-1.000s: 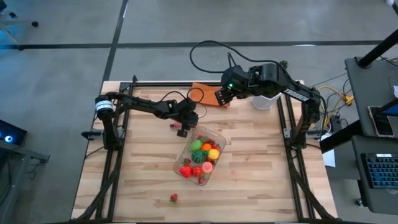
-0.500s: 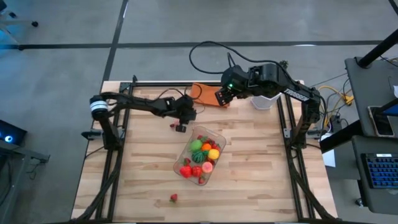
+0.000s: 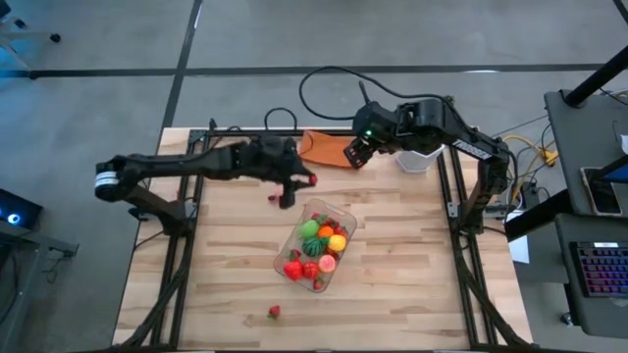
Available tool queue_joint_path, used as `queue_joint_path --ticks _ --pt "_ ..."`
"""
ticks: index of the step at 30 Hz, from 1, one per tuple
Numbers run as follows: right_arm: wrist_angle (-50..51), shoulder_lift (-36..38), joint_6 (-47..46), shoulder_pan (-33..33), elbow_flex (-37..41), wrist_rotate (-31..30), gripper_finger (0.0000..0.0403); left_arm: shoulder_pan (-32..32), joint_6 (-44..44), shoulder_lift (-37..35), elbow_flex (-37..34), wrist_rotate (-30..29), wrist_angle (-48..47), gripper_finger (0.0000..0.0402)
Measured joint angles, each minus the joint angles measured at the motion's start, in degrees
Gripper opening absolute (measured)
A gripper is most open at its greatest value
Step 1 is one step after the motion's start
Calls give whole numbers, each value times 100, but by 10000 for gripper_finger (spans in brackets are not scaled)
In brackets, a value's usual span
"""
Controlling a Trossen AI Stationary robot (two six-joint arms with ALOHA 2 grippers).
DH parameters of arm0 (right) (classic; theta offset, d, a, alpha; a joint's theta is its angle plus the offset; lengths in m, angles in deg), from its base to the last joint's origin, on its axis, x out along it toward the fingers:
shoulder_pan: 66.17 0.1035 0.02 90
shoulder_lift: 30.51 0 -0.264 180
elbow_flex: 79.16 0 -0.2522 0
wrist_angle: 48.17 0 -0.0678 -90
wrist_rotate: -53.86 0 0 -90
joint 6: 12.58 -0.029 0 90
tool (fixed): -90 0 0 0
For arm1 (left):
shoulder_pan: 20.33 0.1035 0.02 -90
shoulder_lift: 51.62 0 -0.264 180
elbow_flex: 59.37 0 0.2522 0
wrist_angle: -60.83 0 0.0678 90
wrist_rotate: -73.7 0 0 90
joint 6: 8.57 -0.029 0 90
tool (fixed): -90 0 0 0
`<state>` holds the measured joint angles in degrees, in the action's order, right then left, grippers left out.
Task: Pick and placing Produce into tupperware
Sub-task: Put the top right cherry into the transparent bin, then put the apricot into the transparent bin
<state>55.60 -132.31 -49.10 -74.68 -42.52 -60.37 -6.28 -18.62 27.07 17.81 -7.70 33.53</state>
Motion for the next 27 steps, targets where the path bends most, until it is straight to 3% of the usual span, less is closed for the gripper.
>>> queue_joint_path --ticks 8,18,23,27 --pt "-2 13 343 15 0 24 258 -1068 1113 531 95 -161 -7 104" --pt "0 13 463 40 2 368 258 -1251 3655 1331 113 18 55 105" --pt "-1 13 467 93 2 369 258 -1295 3977 1310 110 142 214 111" --pt "0 13 464 103 2 369 258 -1312 3987 1180 97 106 212 150"
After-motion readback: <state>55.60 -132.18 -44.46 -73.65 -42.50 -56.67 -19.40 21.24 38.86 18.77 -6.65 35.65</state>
